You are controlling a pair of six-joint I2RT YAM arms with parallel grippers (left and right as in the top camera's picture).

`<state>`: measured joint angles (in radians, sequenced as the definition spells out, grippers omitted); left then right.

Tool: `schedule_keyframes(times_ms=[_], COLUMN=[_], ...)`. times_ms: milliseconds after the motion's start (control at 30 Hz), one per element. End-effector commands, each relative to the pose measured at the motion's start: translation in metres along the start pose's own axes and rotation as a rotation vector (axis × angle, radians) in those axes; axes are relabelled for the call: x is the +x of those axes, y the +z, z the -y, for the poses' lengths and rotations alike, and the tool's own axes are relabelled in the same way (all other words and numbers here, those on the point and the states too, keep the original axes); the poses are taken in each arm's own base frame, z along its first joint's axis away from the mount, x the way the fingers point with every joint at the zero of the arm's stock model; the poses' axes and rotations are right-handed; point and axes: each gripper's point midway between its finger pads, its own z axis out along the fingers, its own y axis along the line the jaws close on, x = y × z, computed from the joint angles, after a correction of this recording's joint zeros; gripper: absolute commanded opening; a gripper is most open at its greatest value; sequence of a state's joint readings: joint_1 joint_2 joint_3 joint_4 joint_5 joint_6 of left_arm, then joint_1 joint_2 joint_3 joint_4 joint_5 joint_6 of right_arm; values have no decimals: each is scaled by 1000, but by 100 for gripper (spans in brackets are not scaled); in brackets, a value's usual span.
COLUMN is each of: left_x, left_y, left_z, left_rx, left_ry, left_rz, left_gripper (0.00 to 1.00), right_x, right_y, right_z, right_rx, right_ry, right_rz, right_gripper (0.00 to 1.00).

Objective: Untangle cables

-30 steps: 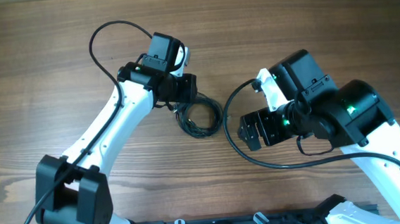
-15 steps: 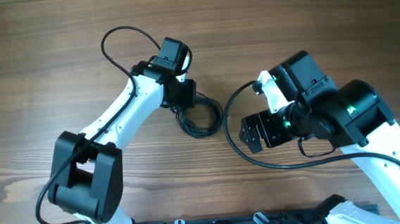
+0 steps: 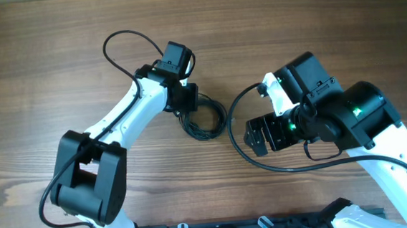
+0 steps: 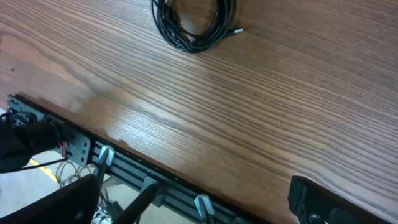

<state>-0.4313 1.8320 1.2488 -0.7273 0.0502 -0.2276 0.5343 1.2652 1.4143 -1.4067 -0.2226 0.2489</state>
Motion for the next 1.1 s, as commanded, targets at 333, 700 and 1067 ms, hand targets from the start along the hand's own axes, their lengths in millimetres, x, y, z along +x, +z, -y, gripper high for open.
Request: schedule_keyframes(times_ms=[333, 700, 1067], left_x=[16, -1, -40], left_y=[12, -55, -251], left_z=[9, 22, 44], left_rx=[56, 102, 235], left_ry=[-9, -5, 65], left_rz=[-53, -1, 441], left_gripper=[6, 4, 4], right_x=[-1, -8, -49], right_y=[4, 3, 2], right_z=[3, 14, 4], right_rx=[22, 86, 56], right_ry=[12, 12, -54], right_rz=[-9, 27, 181], right_gripper=[100, 100, 98])
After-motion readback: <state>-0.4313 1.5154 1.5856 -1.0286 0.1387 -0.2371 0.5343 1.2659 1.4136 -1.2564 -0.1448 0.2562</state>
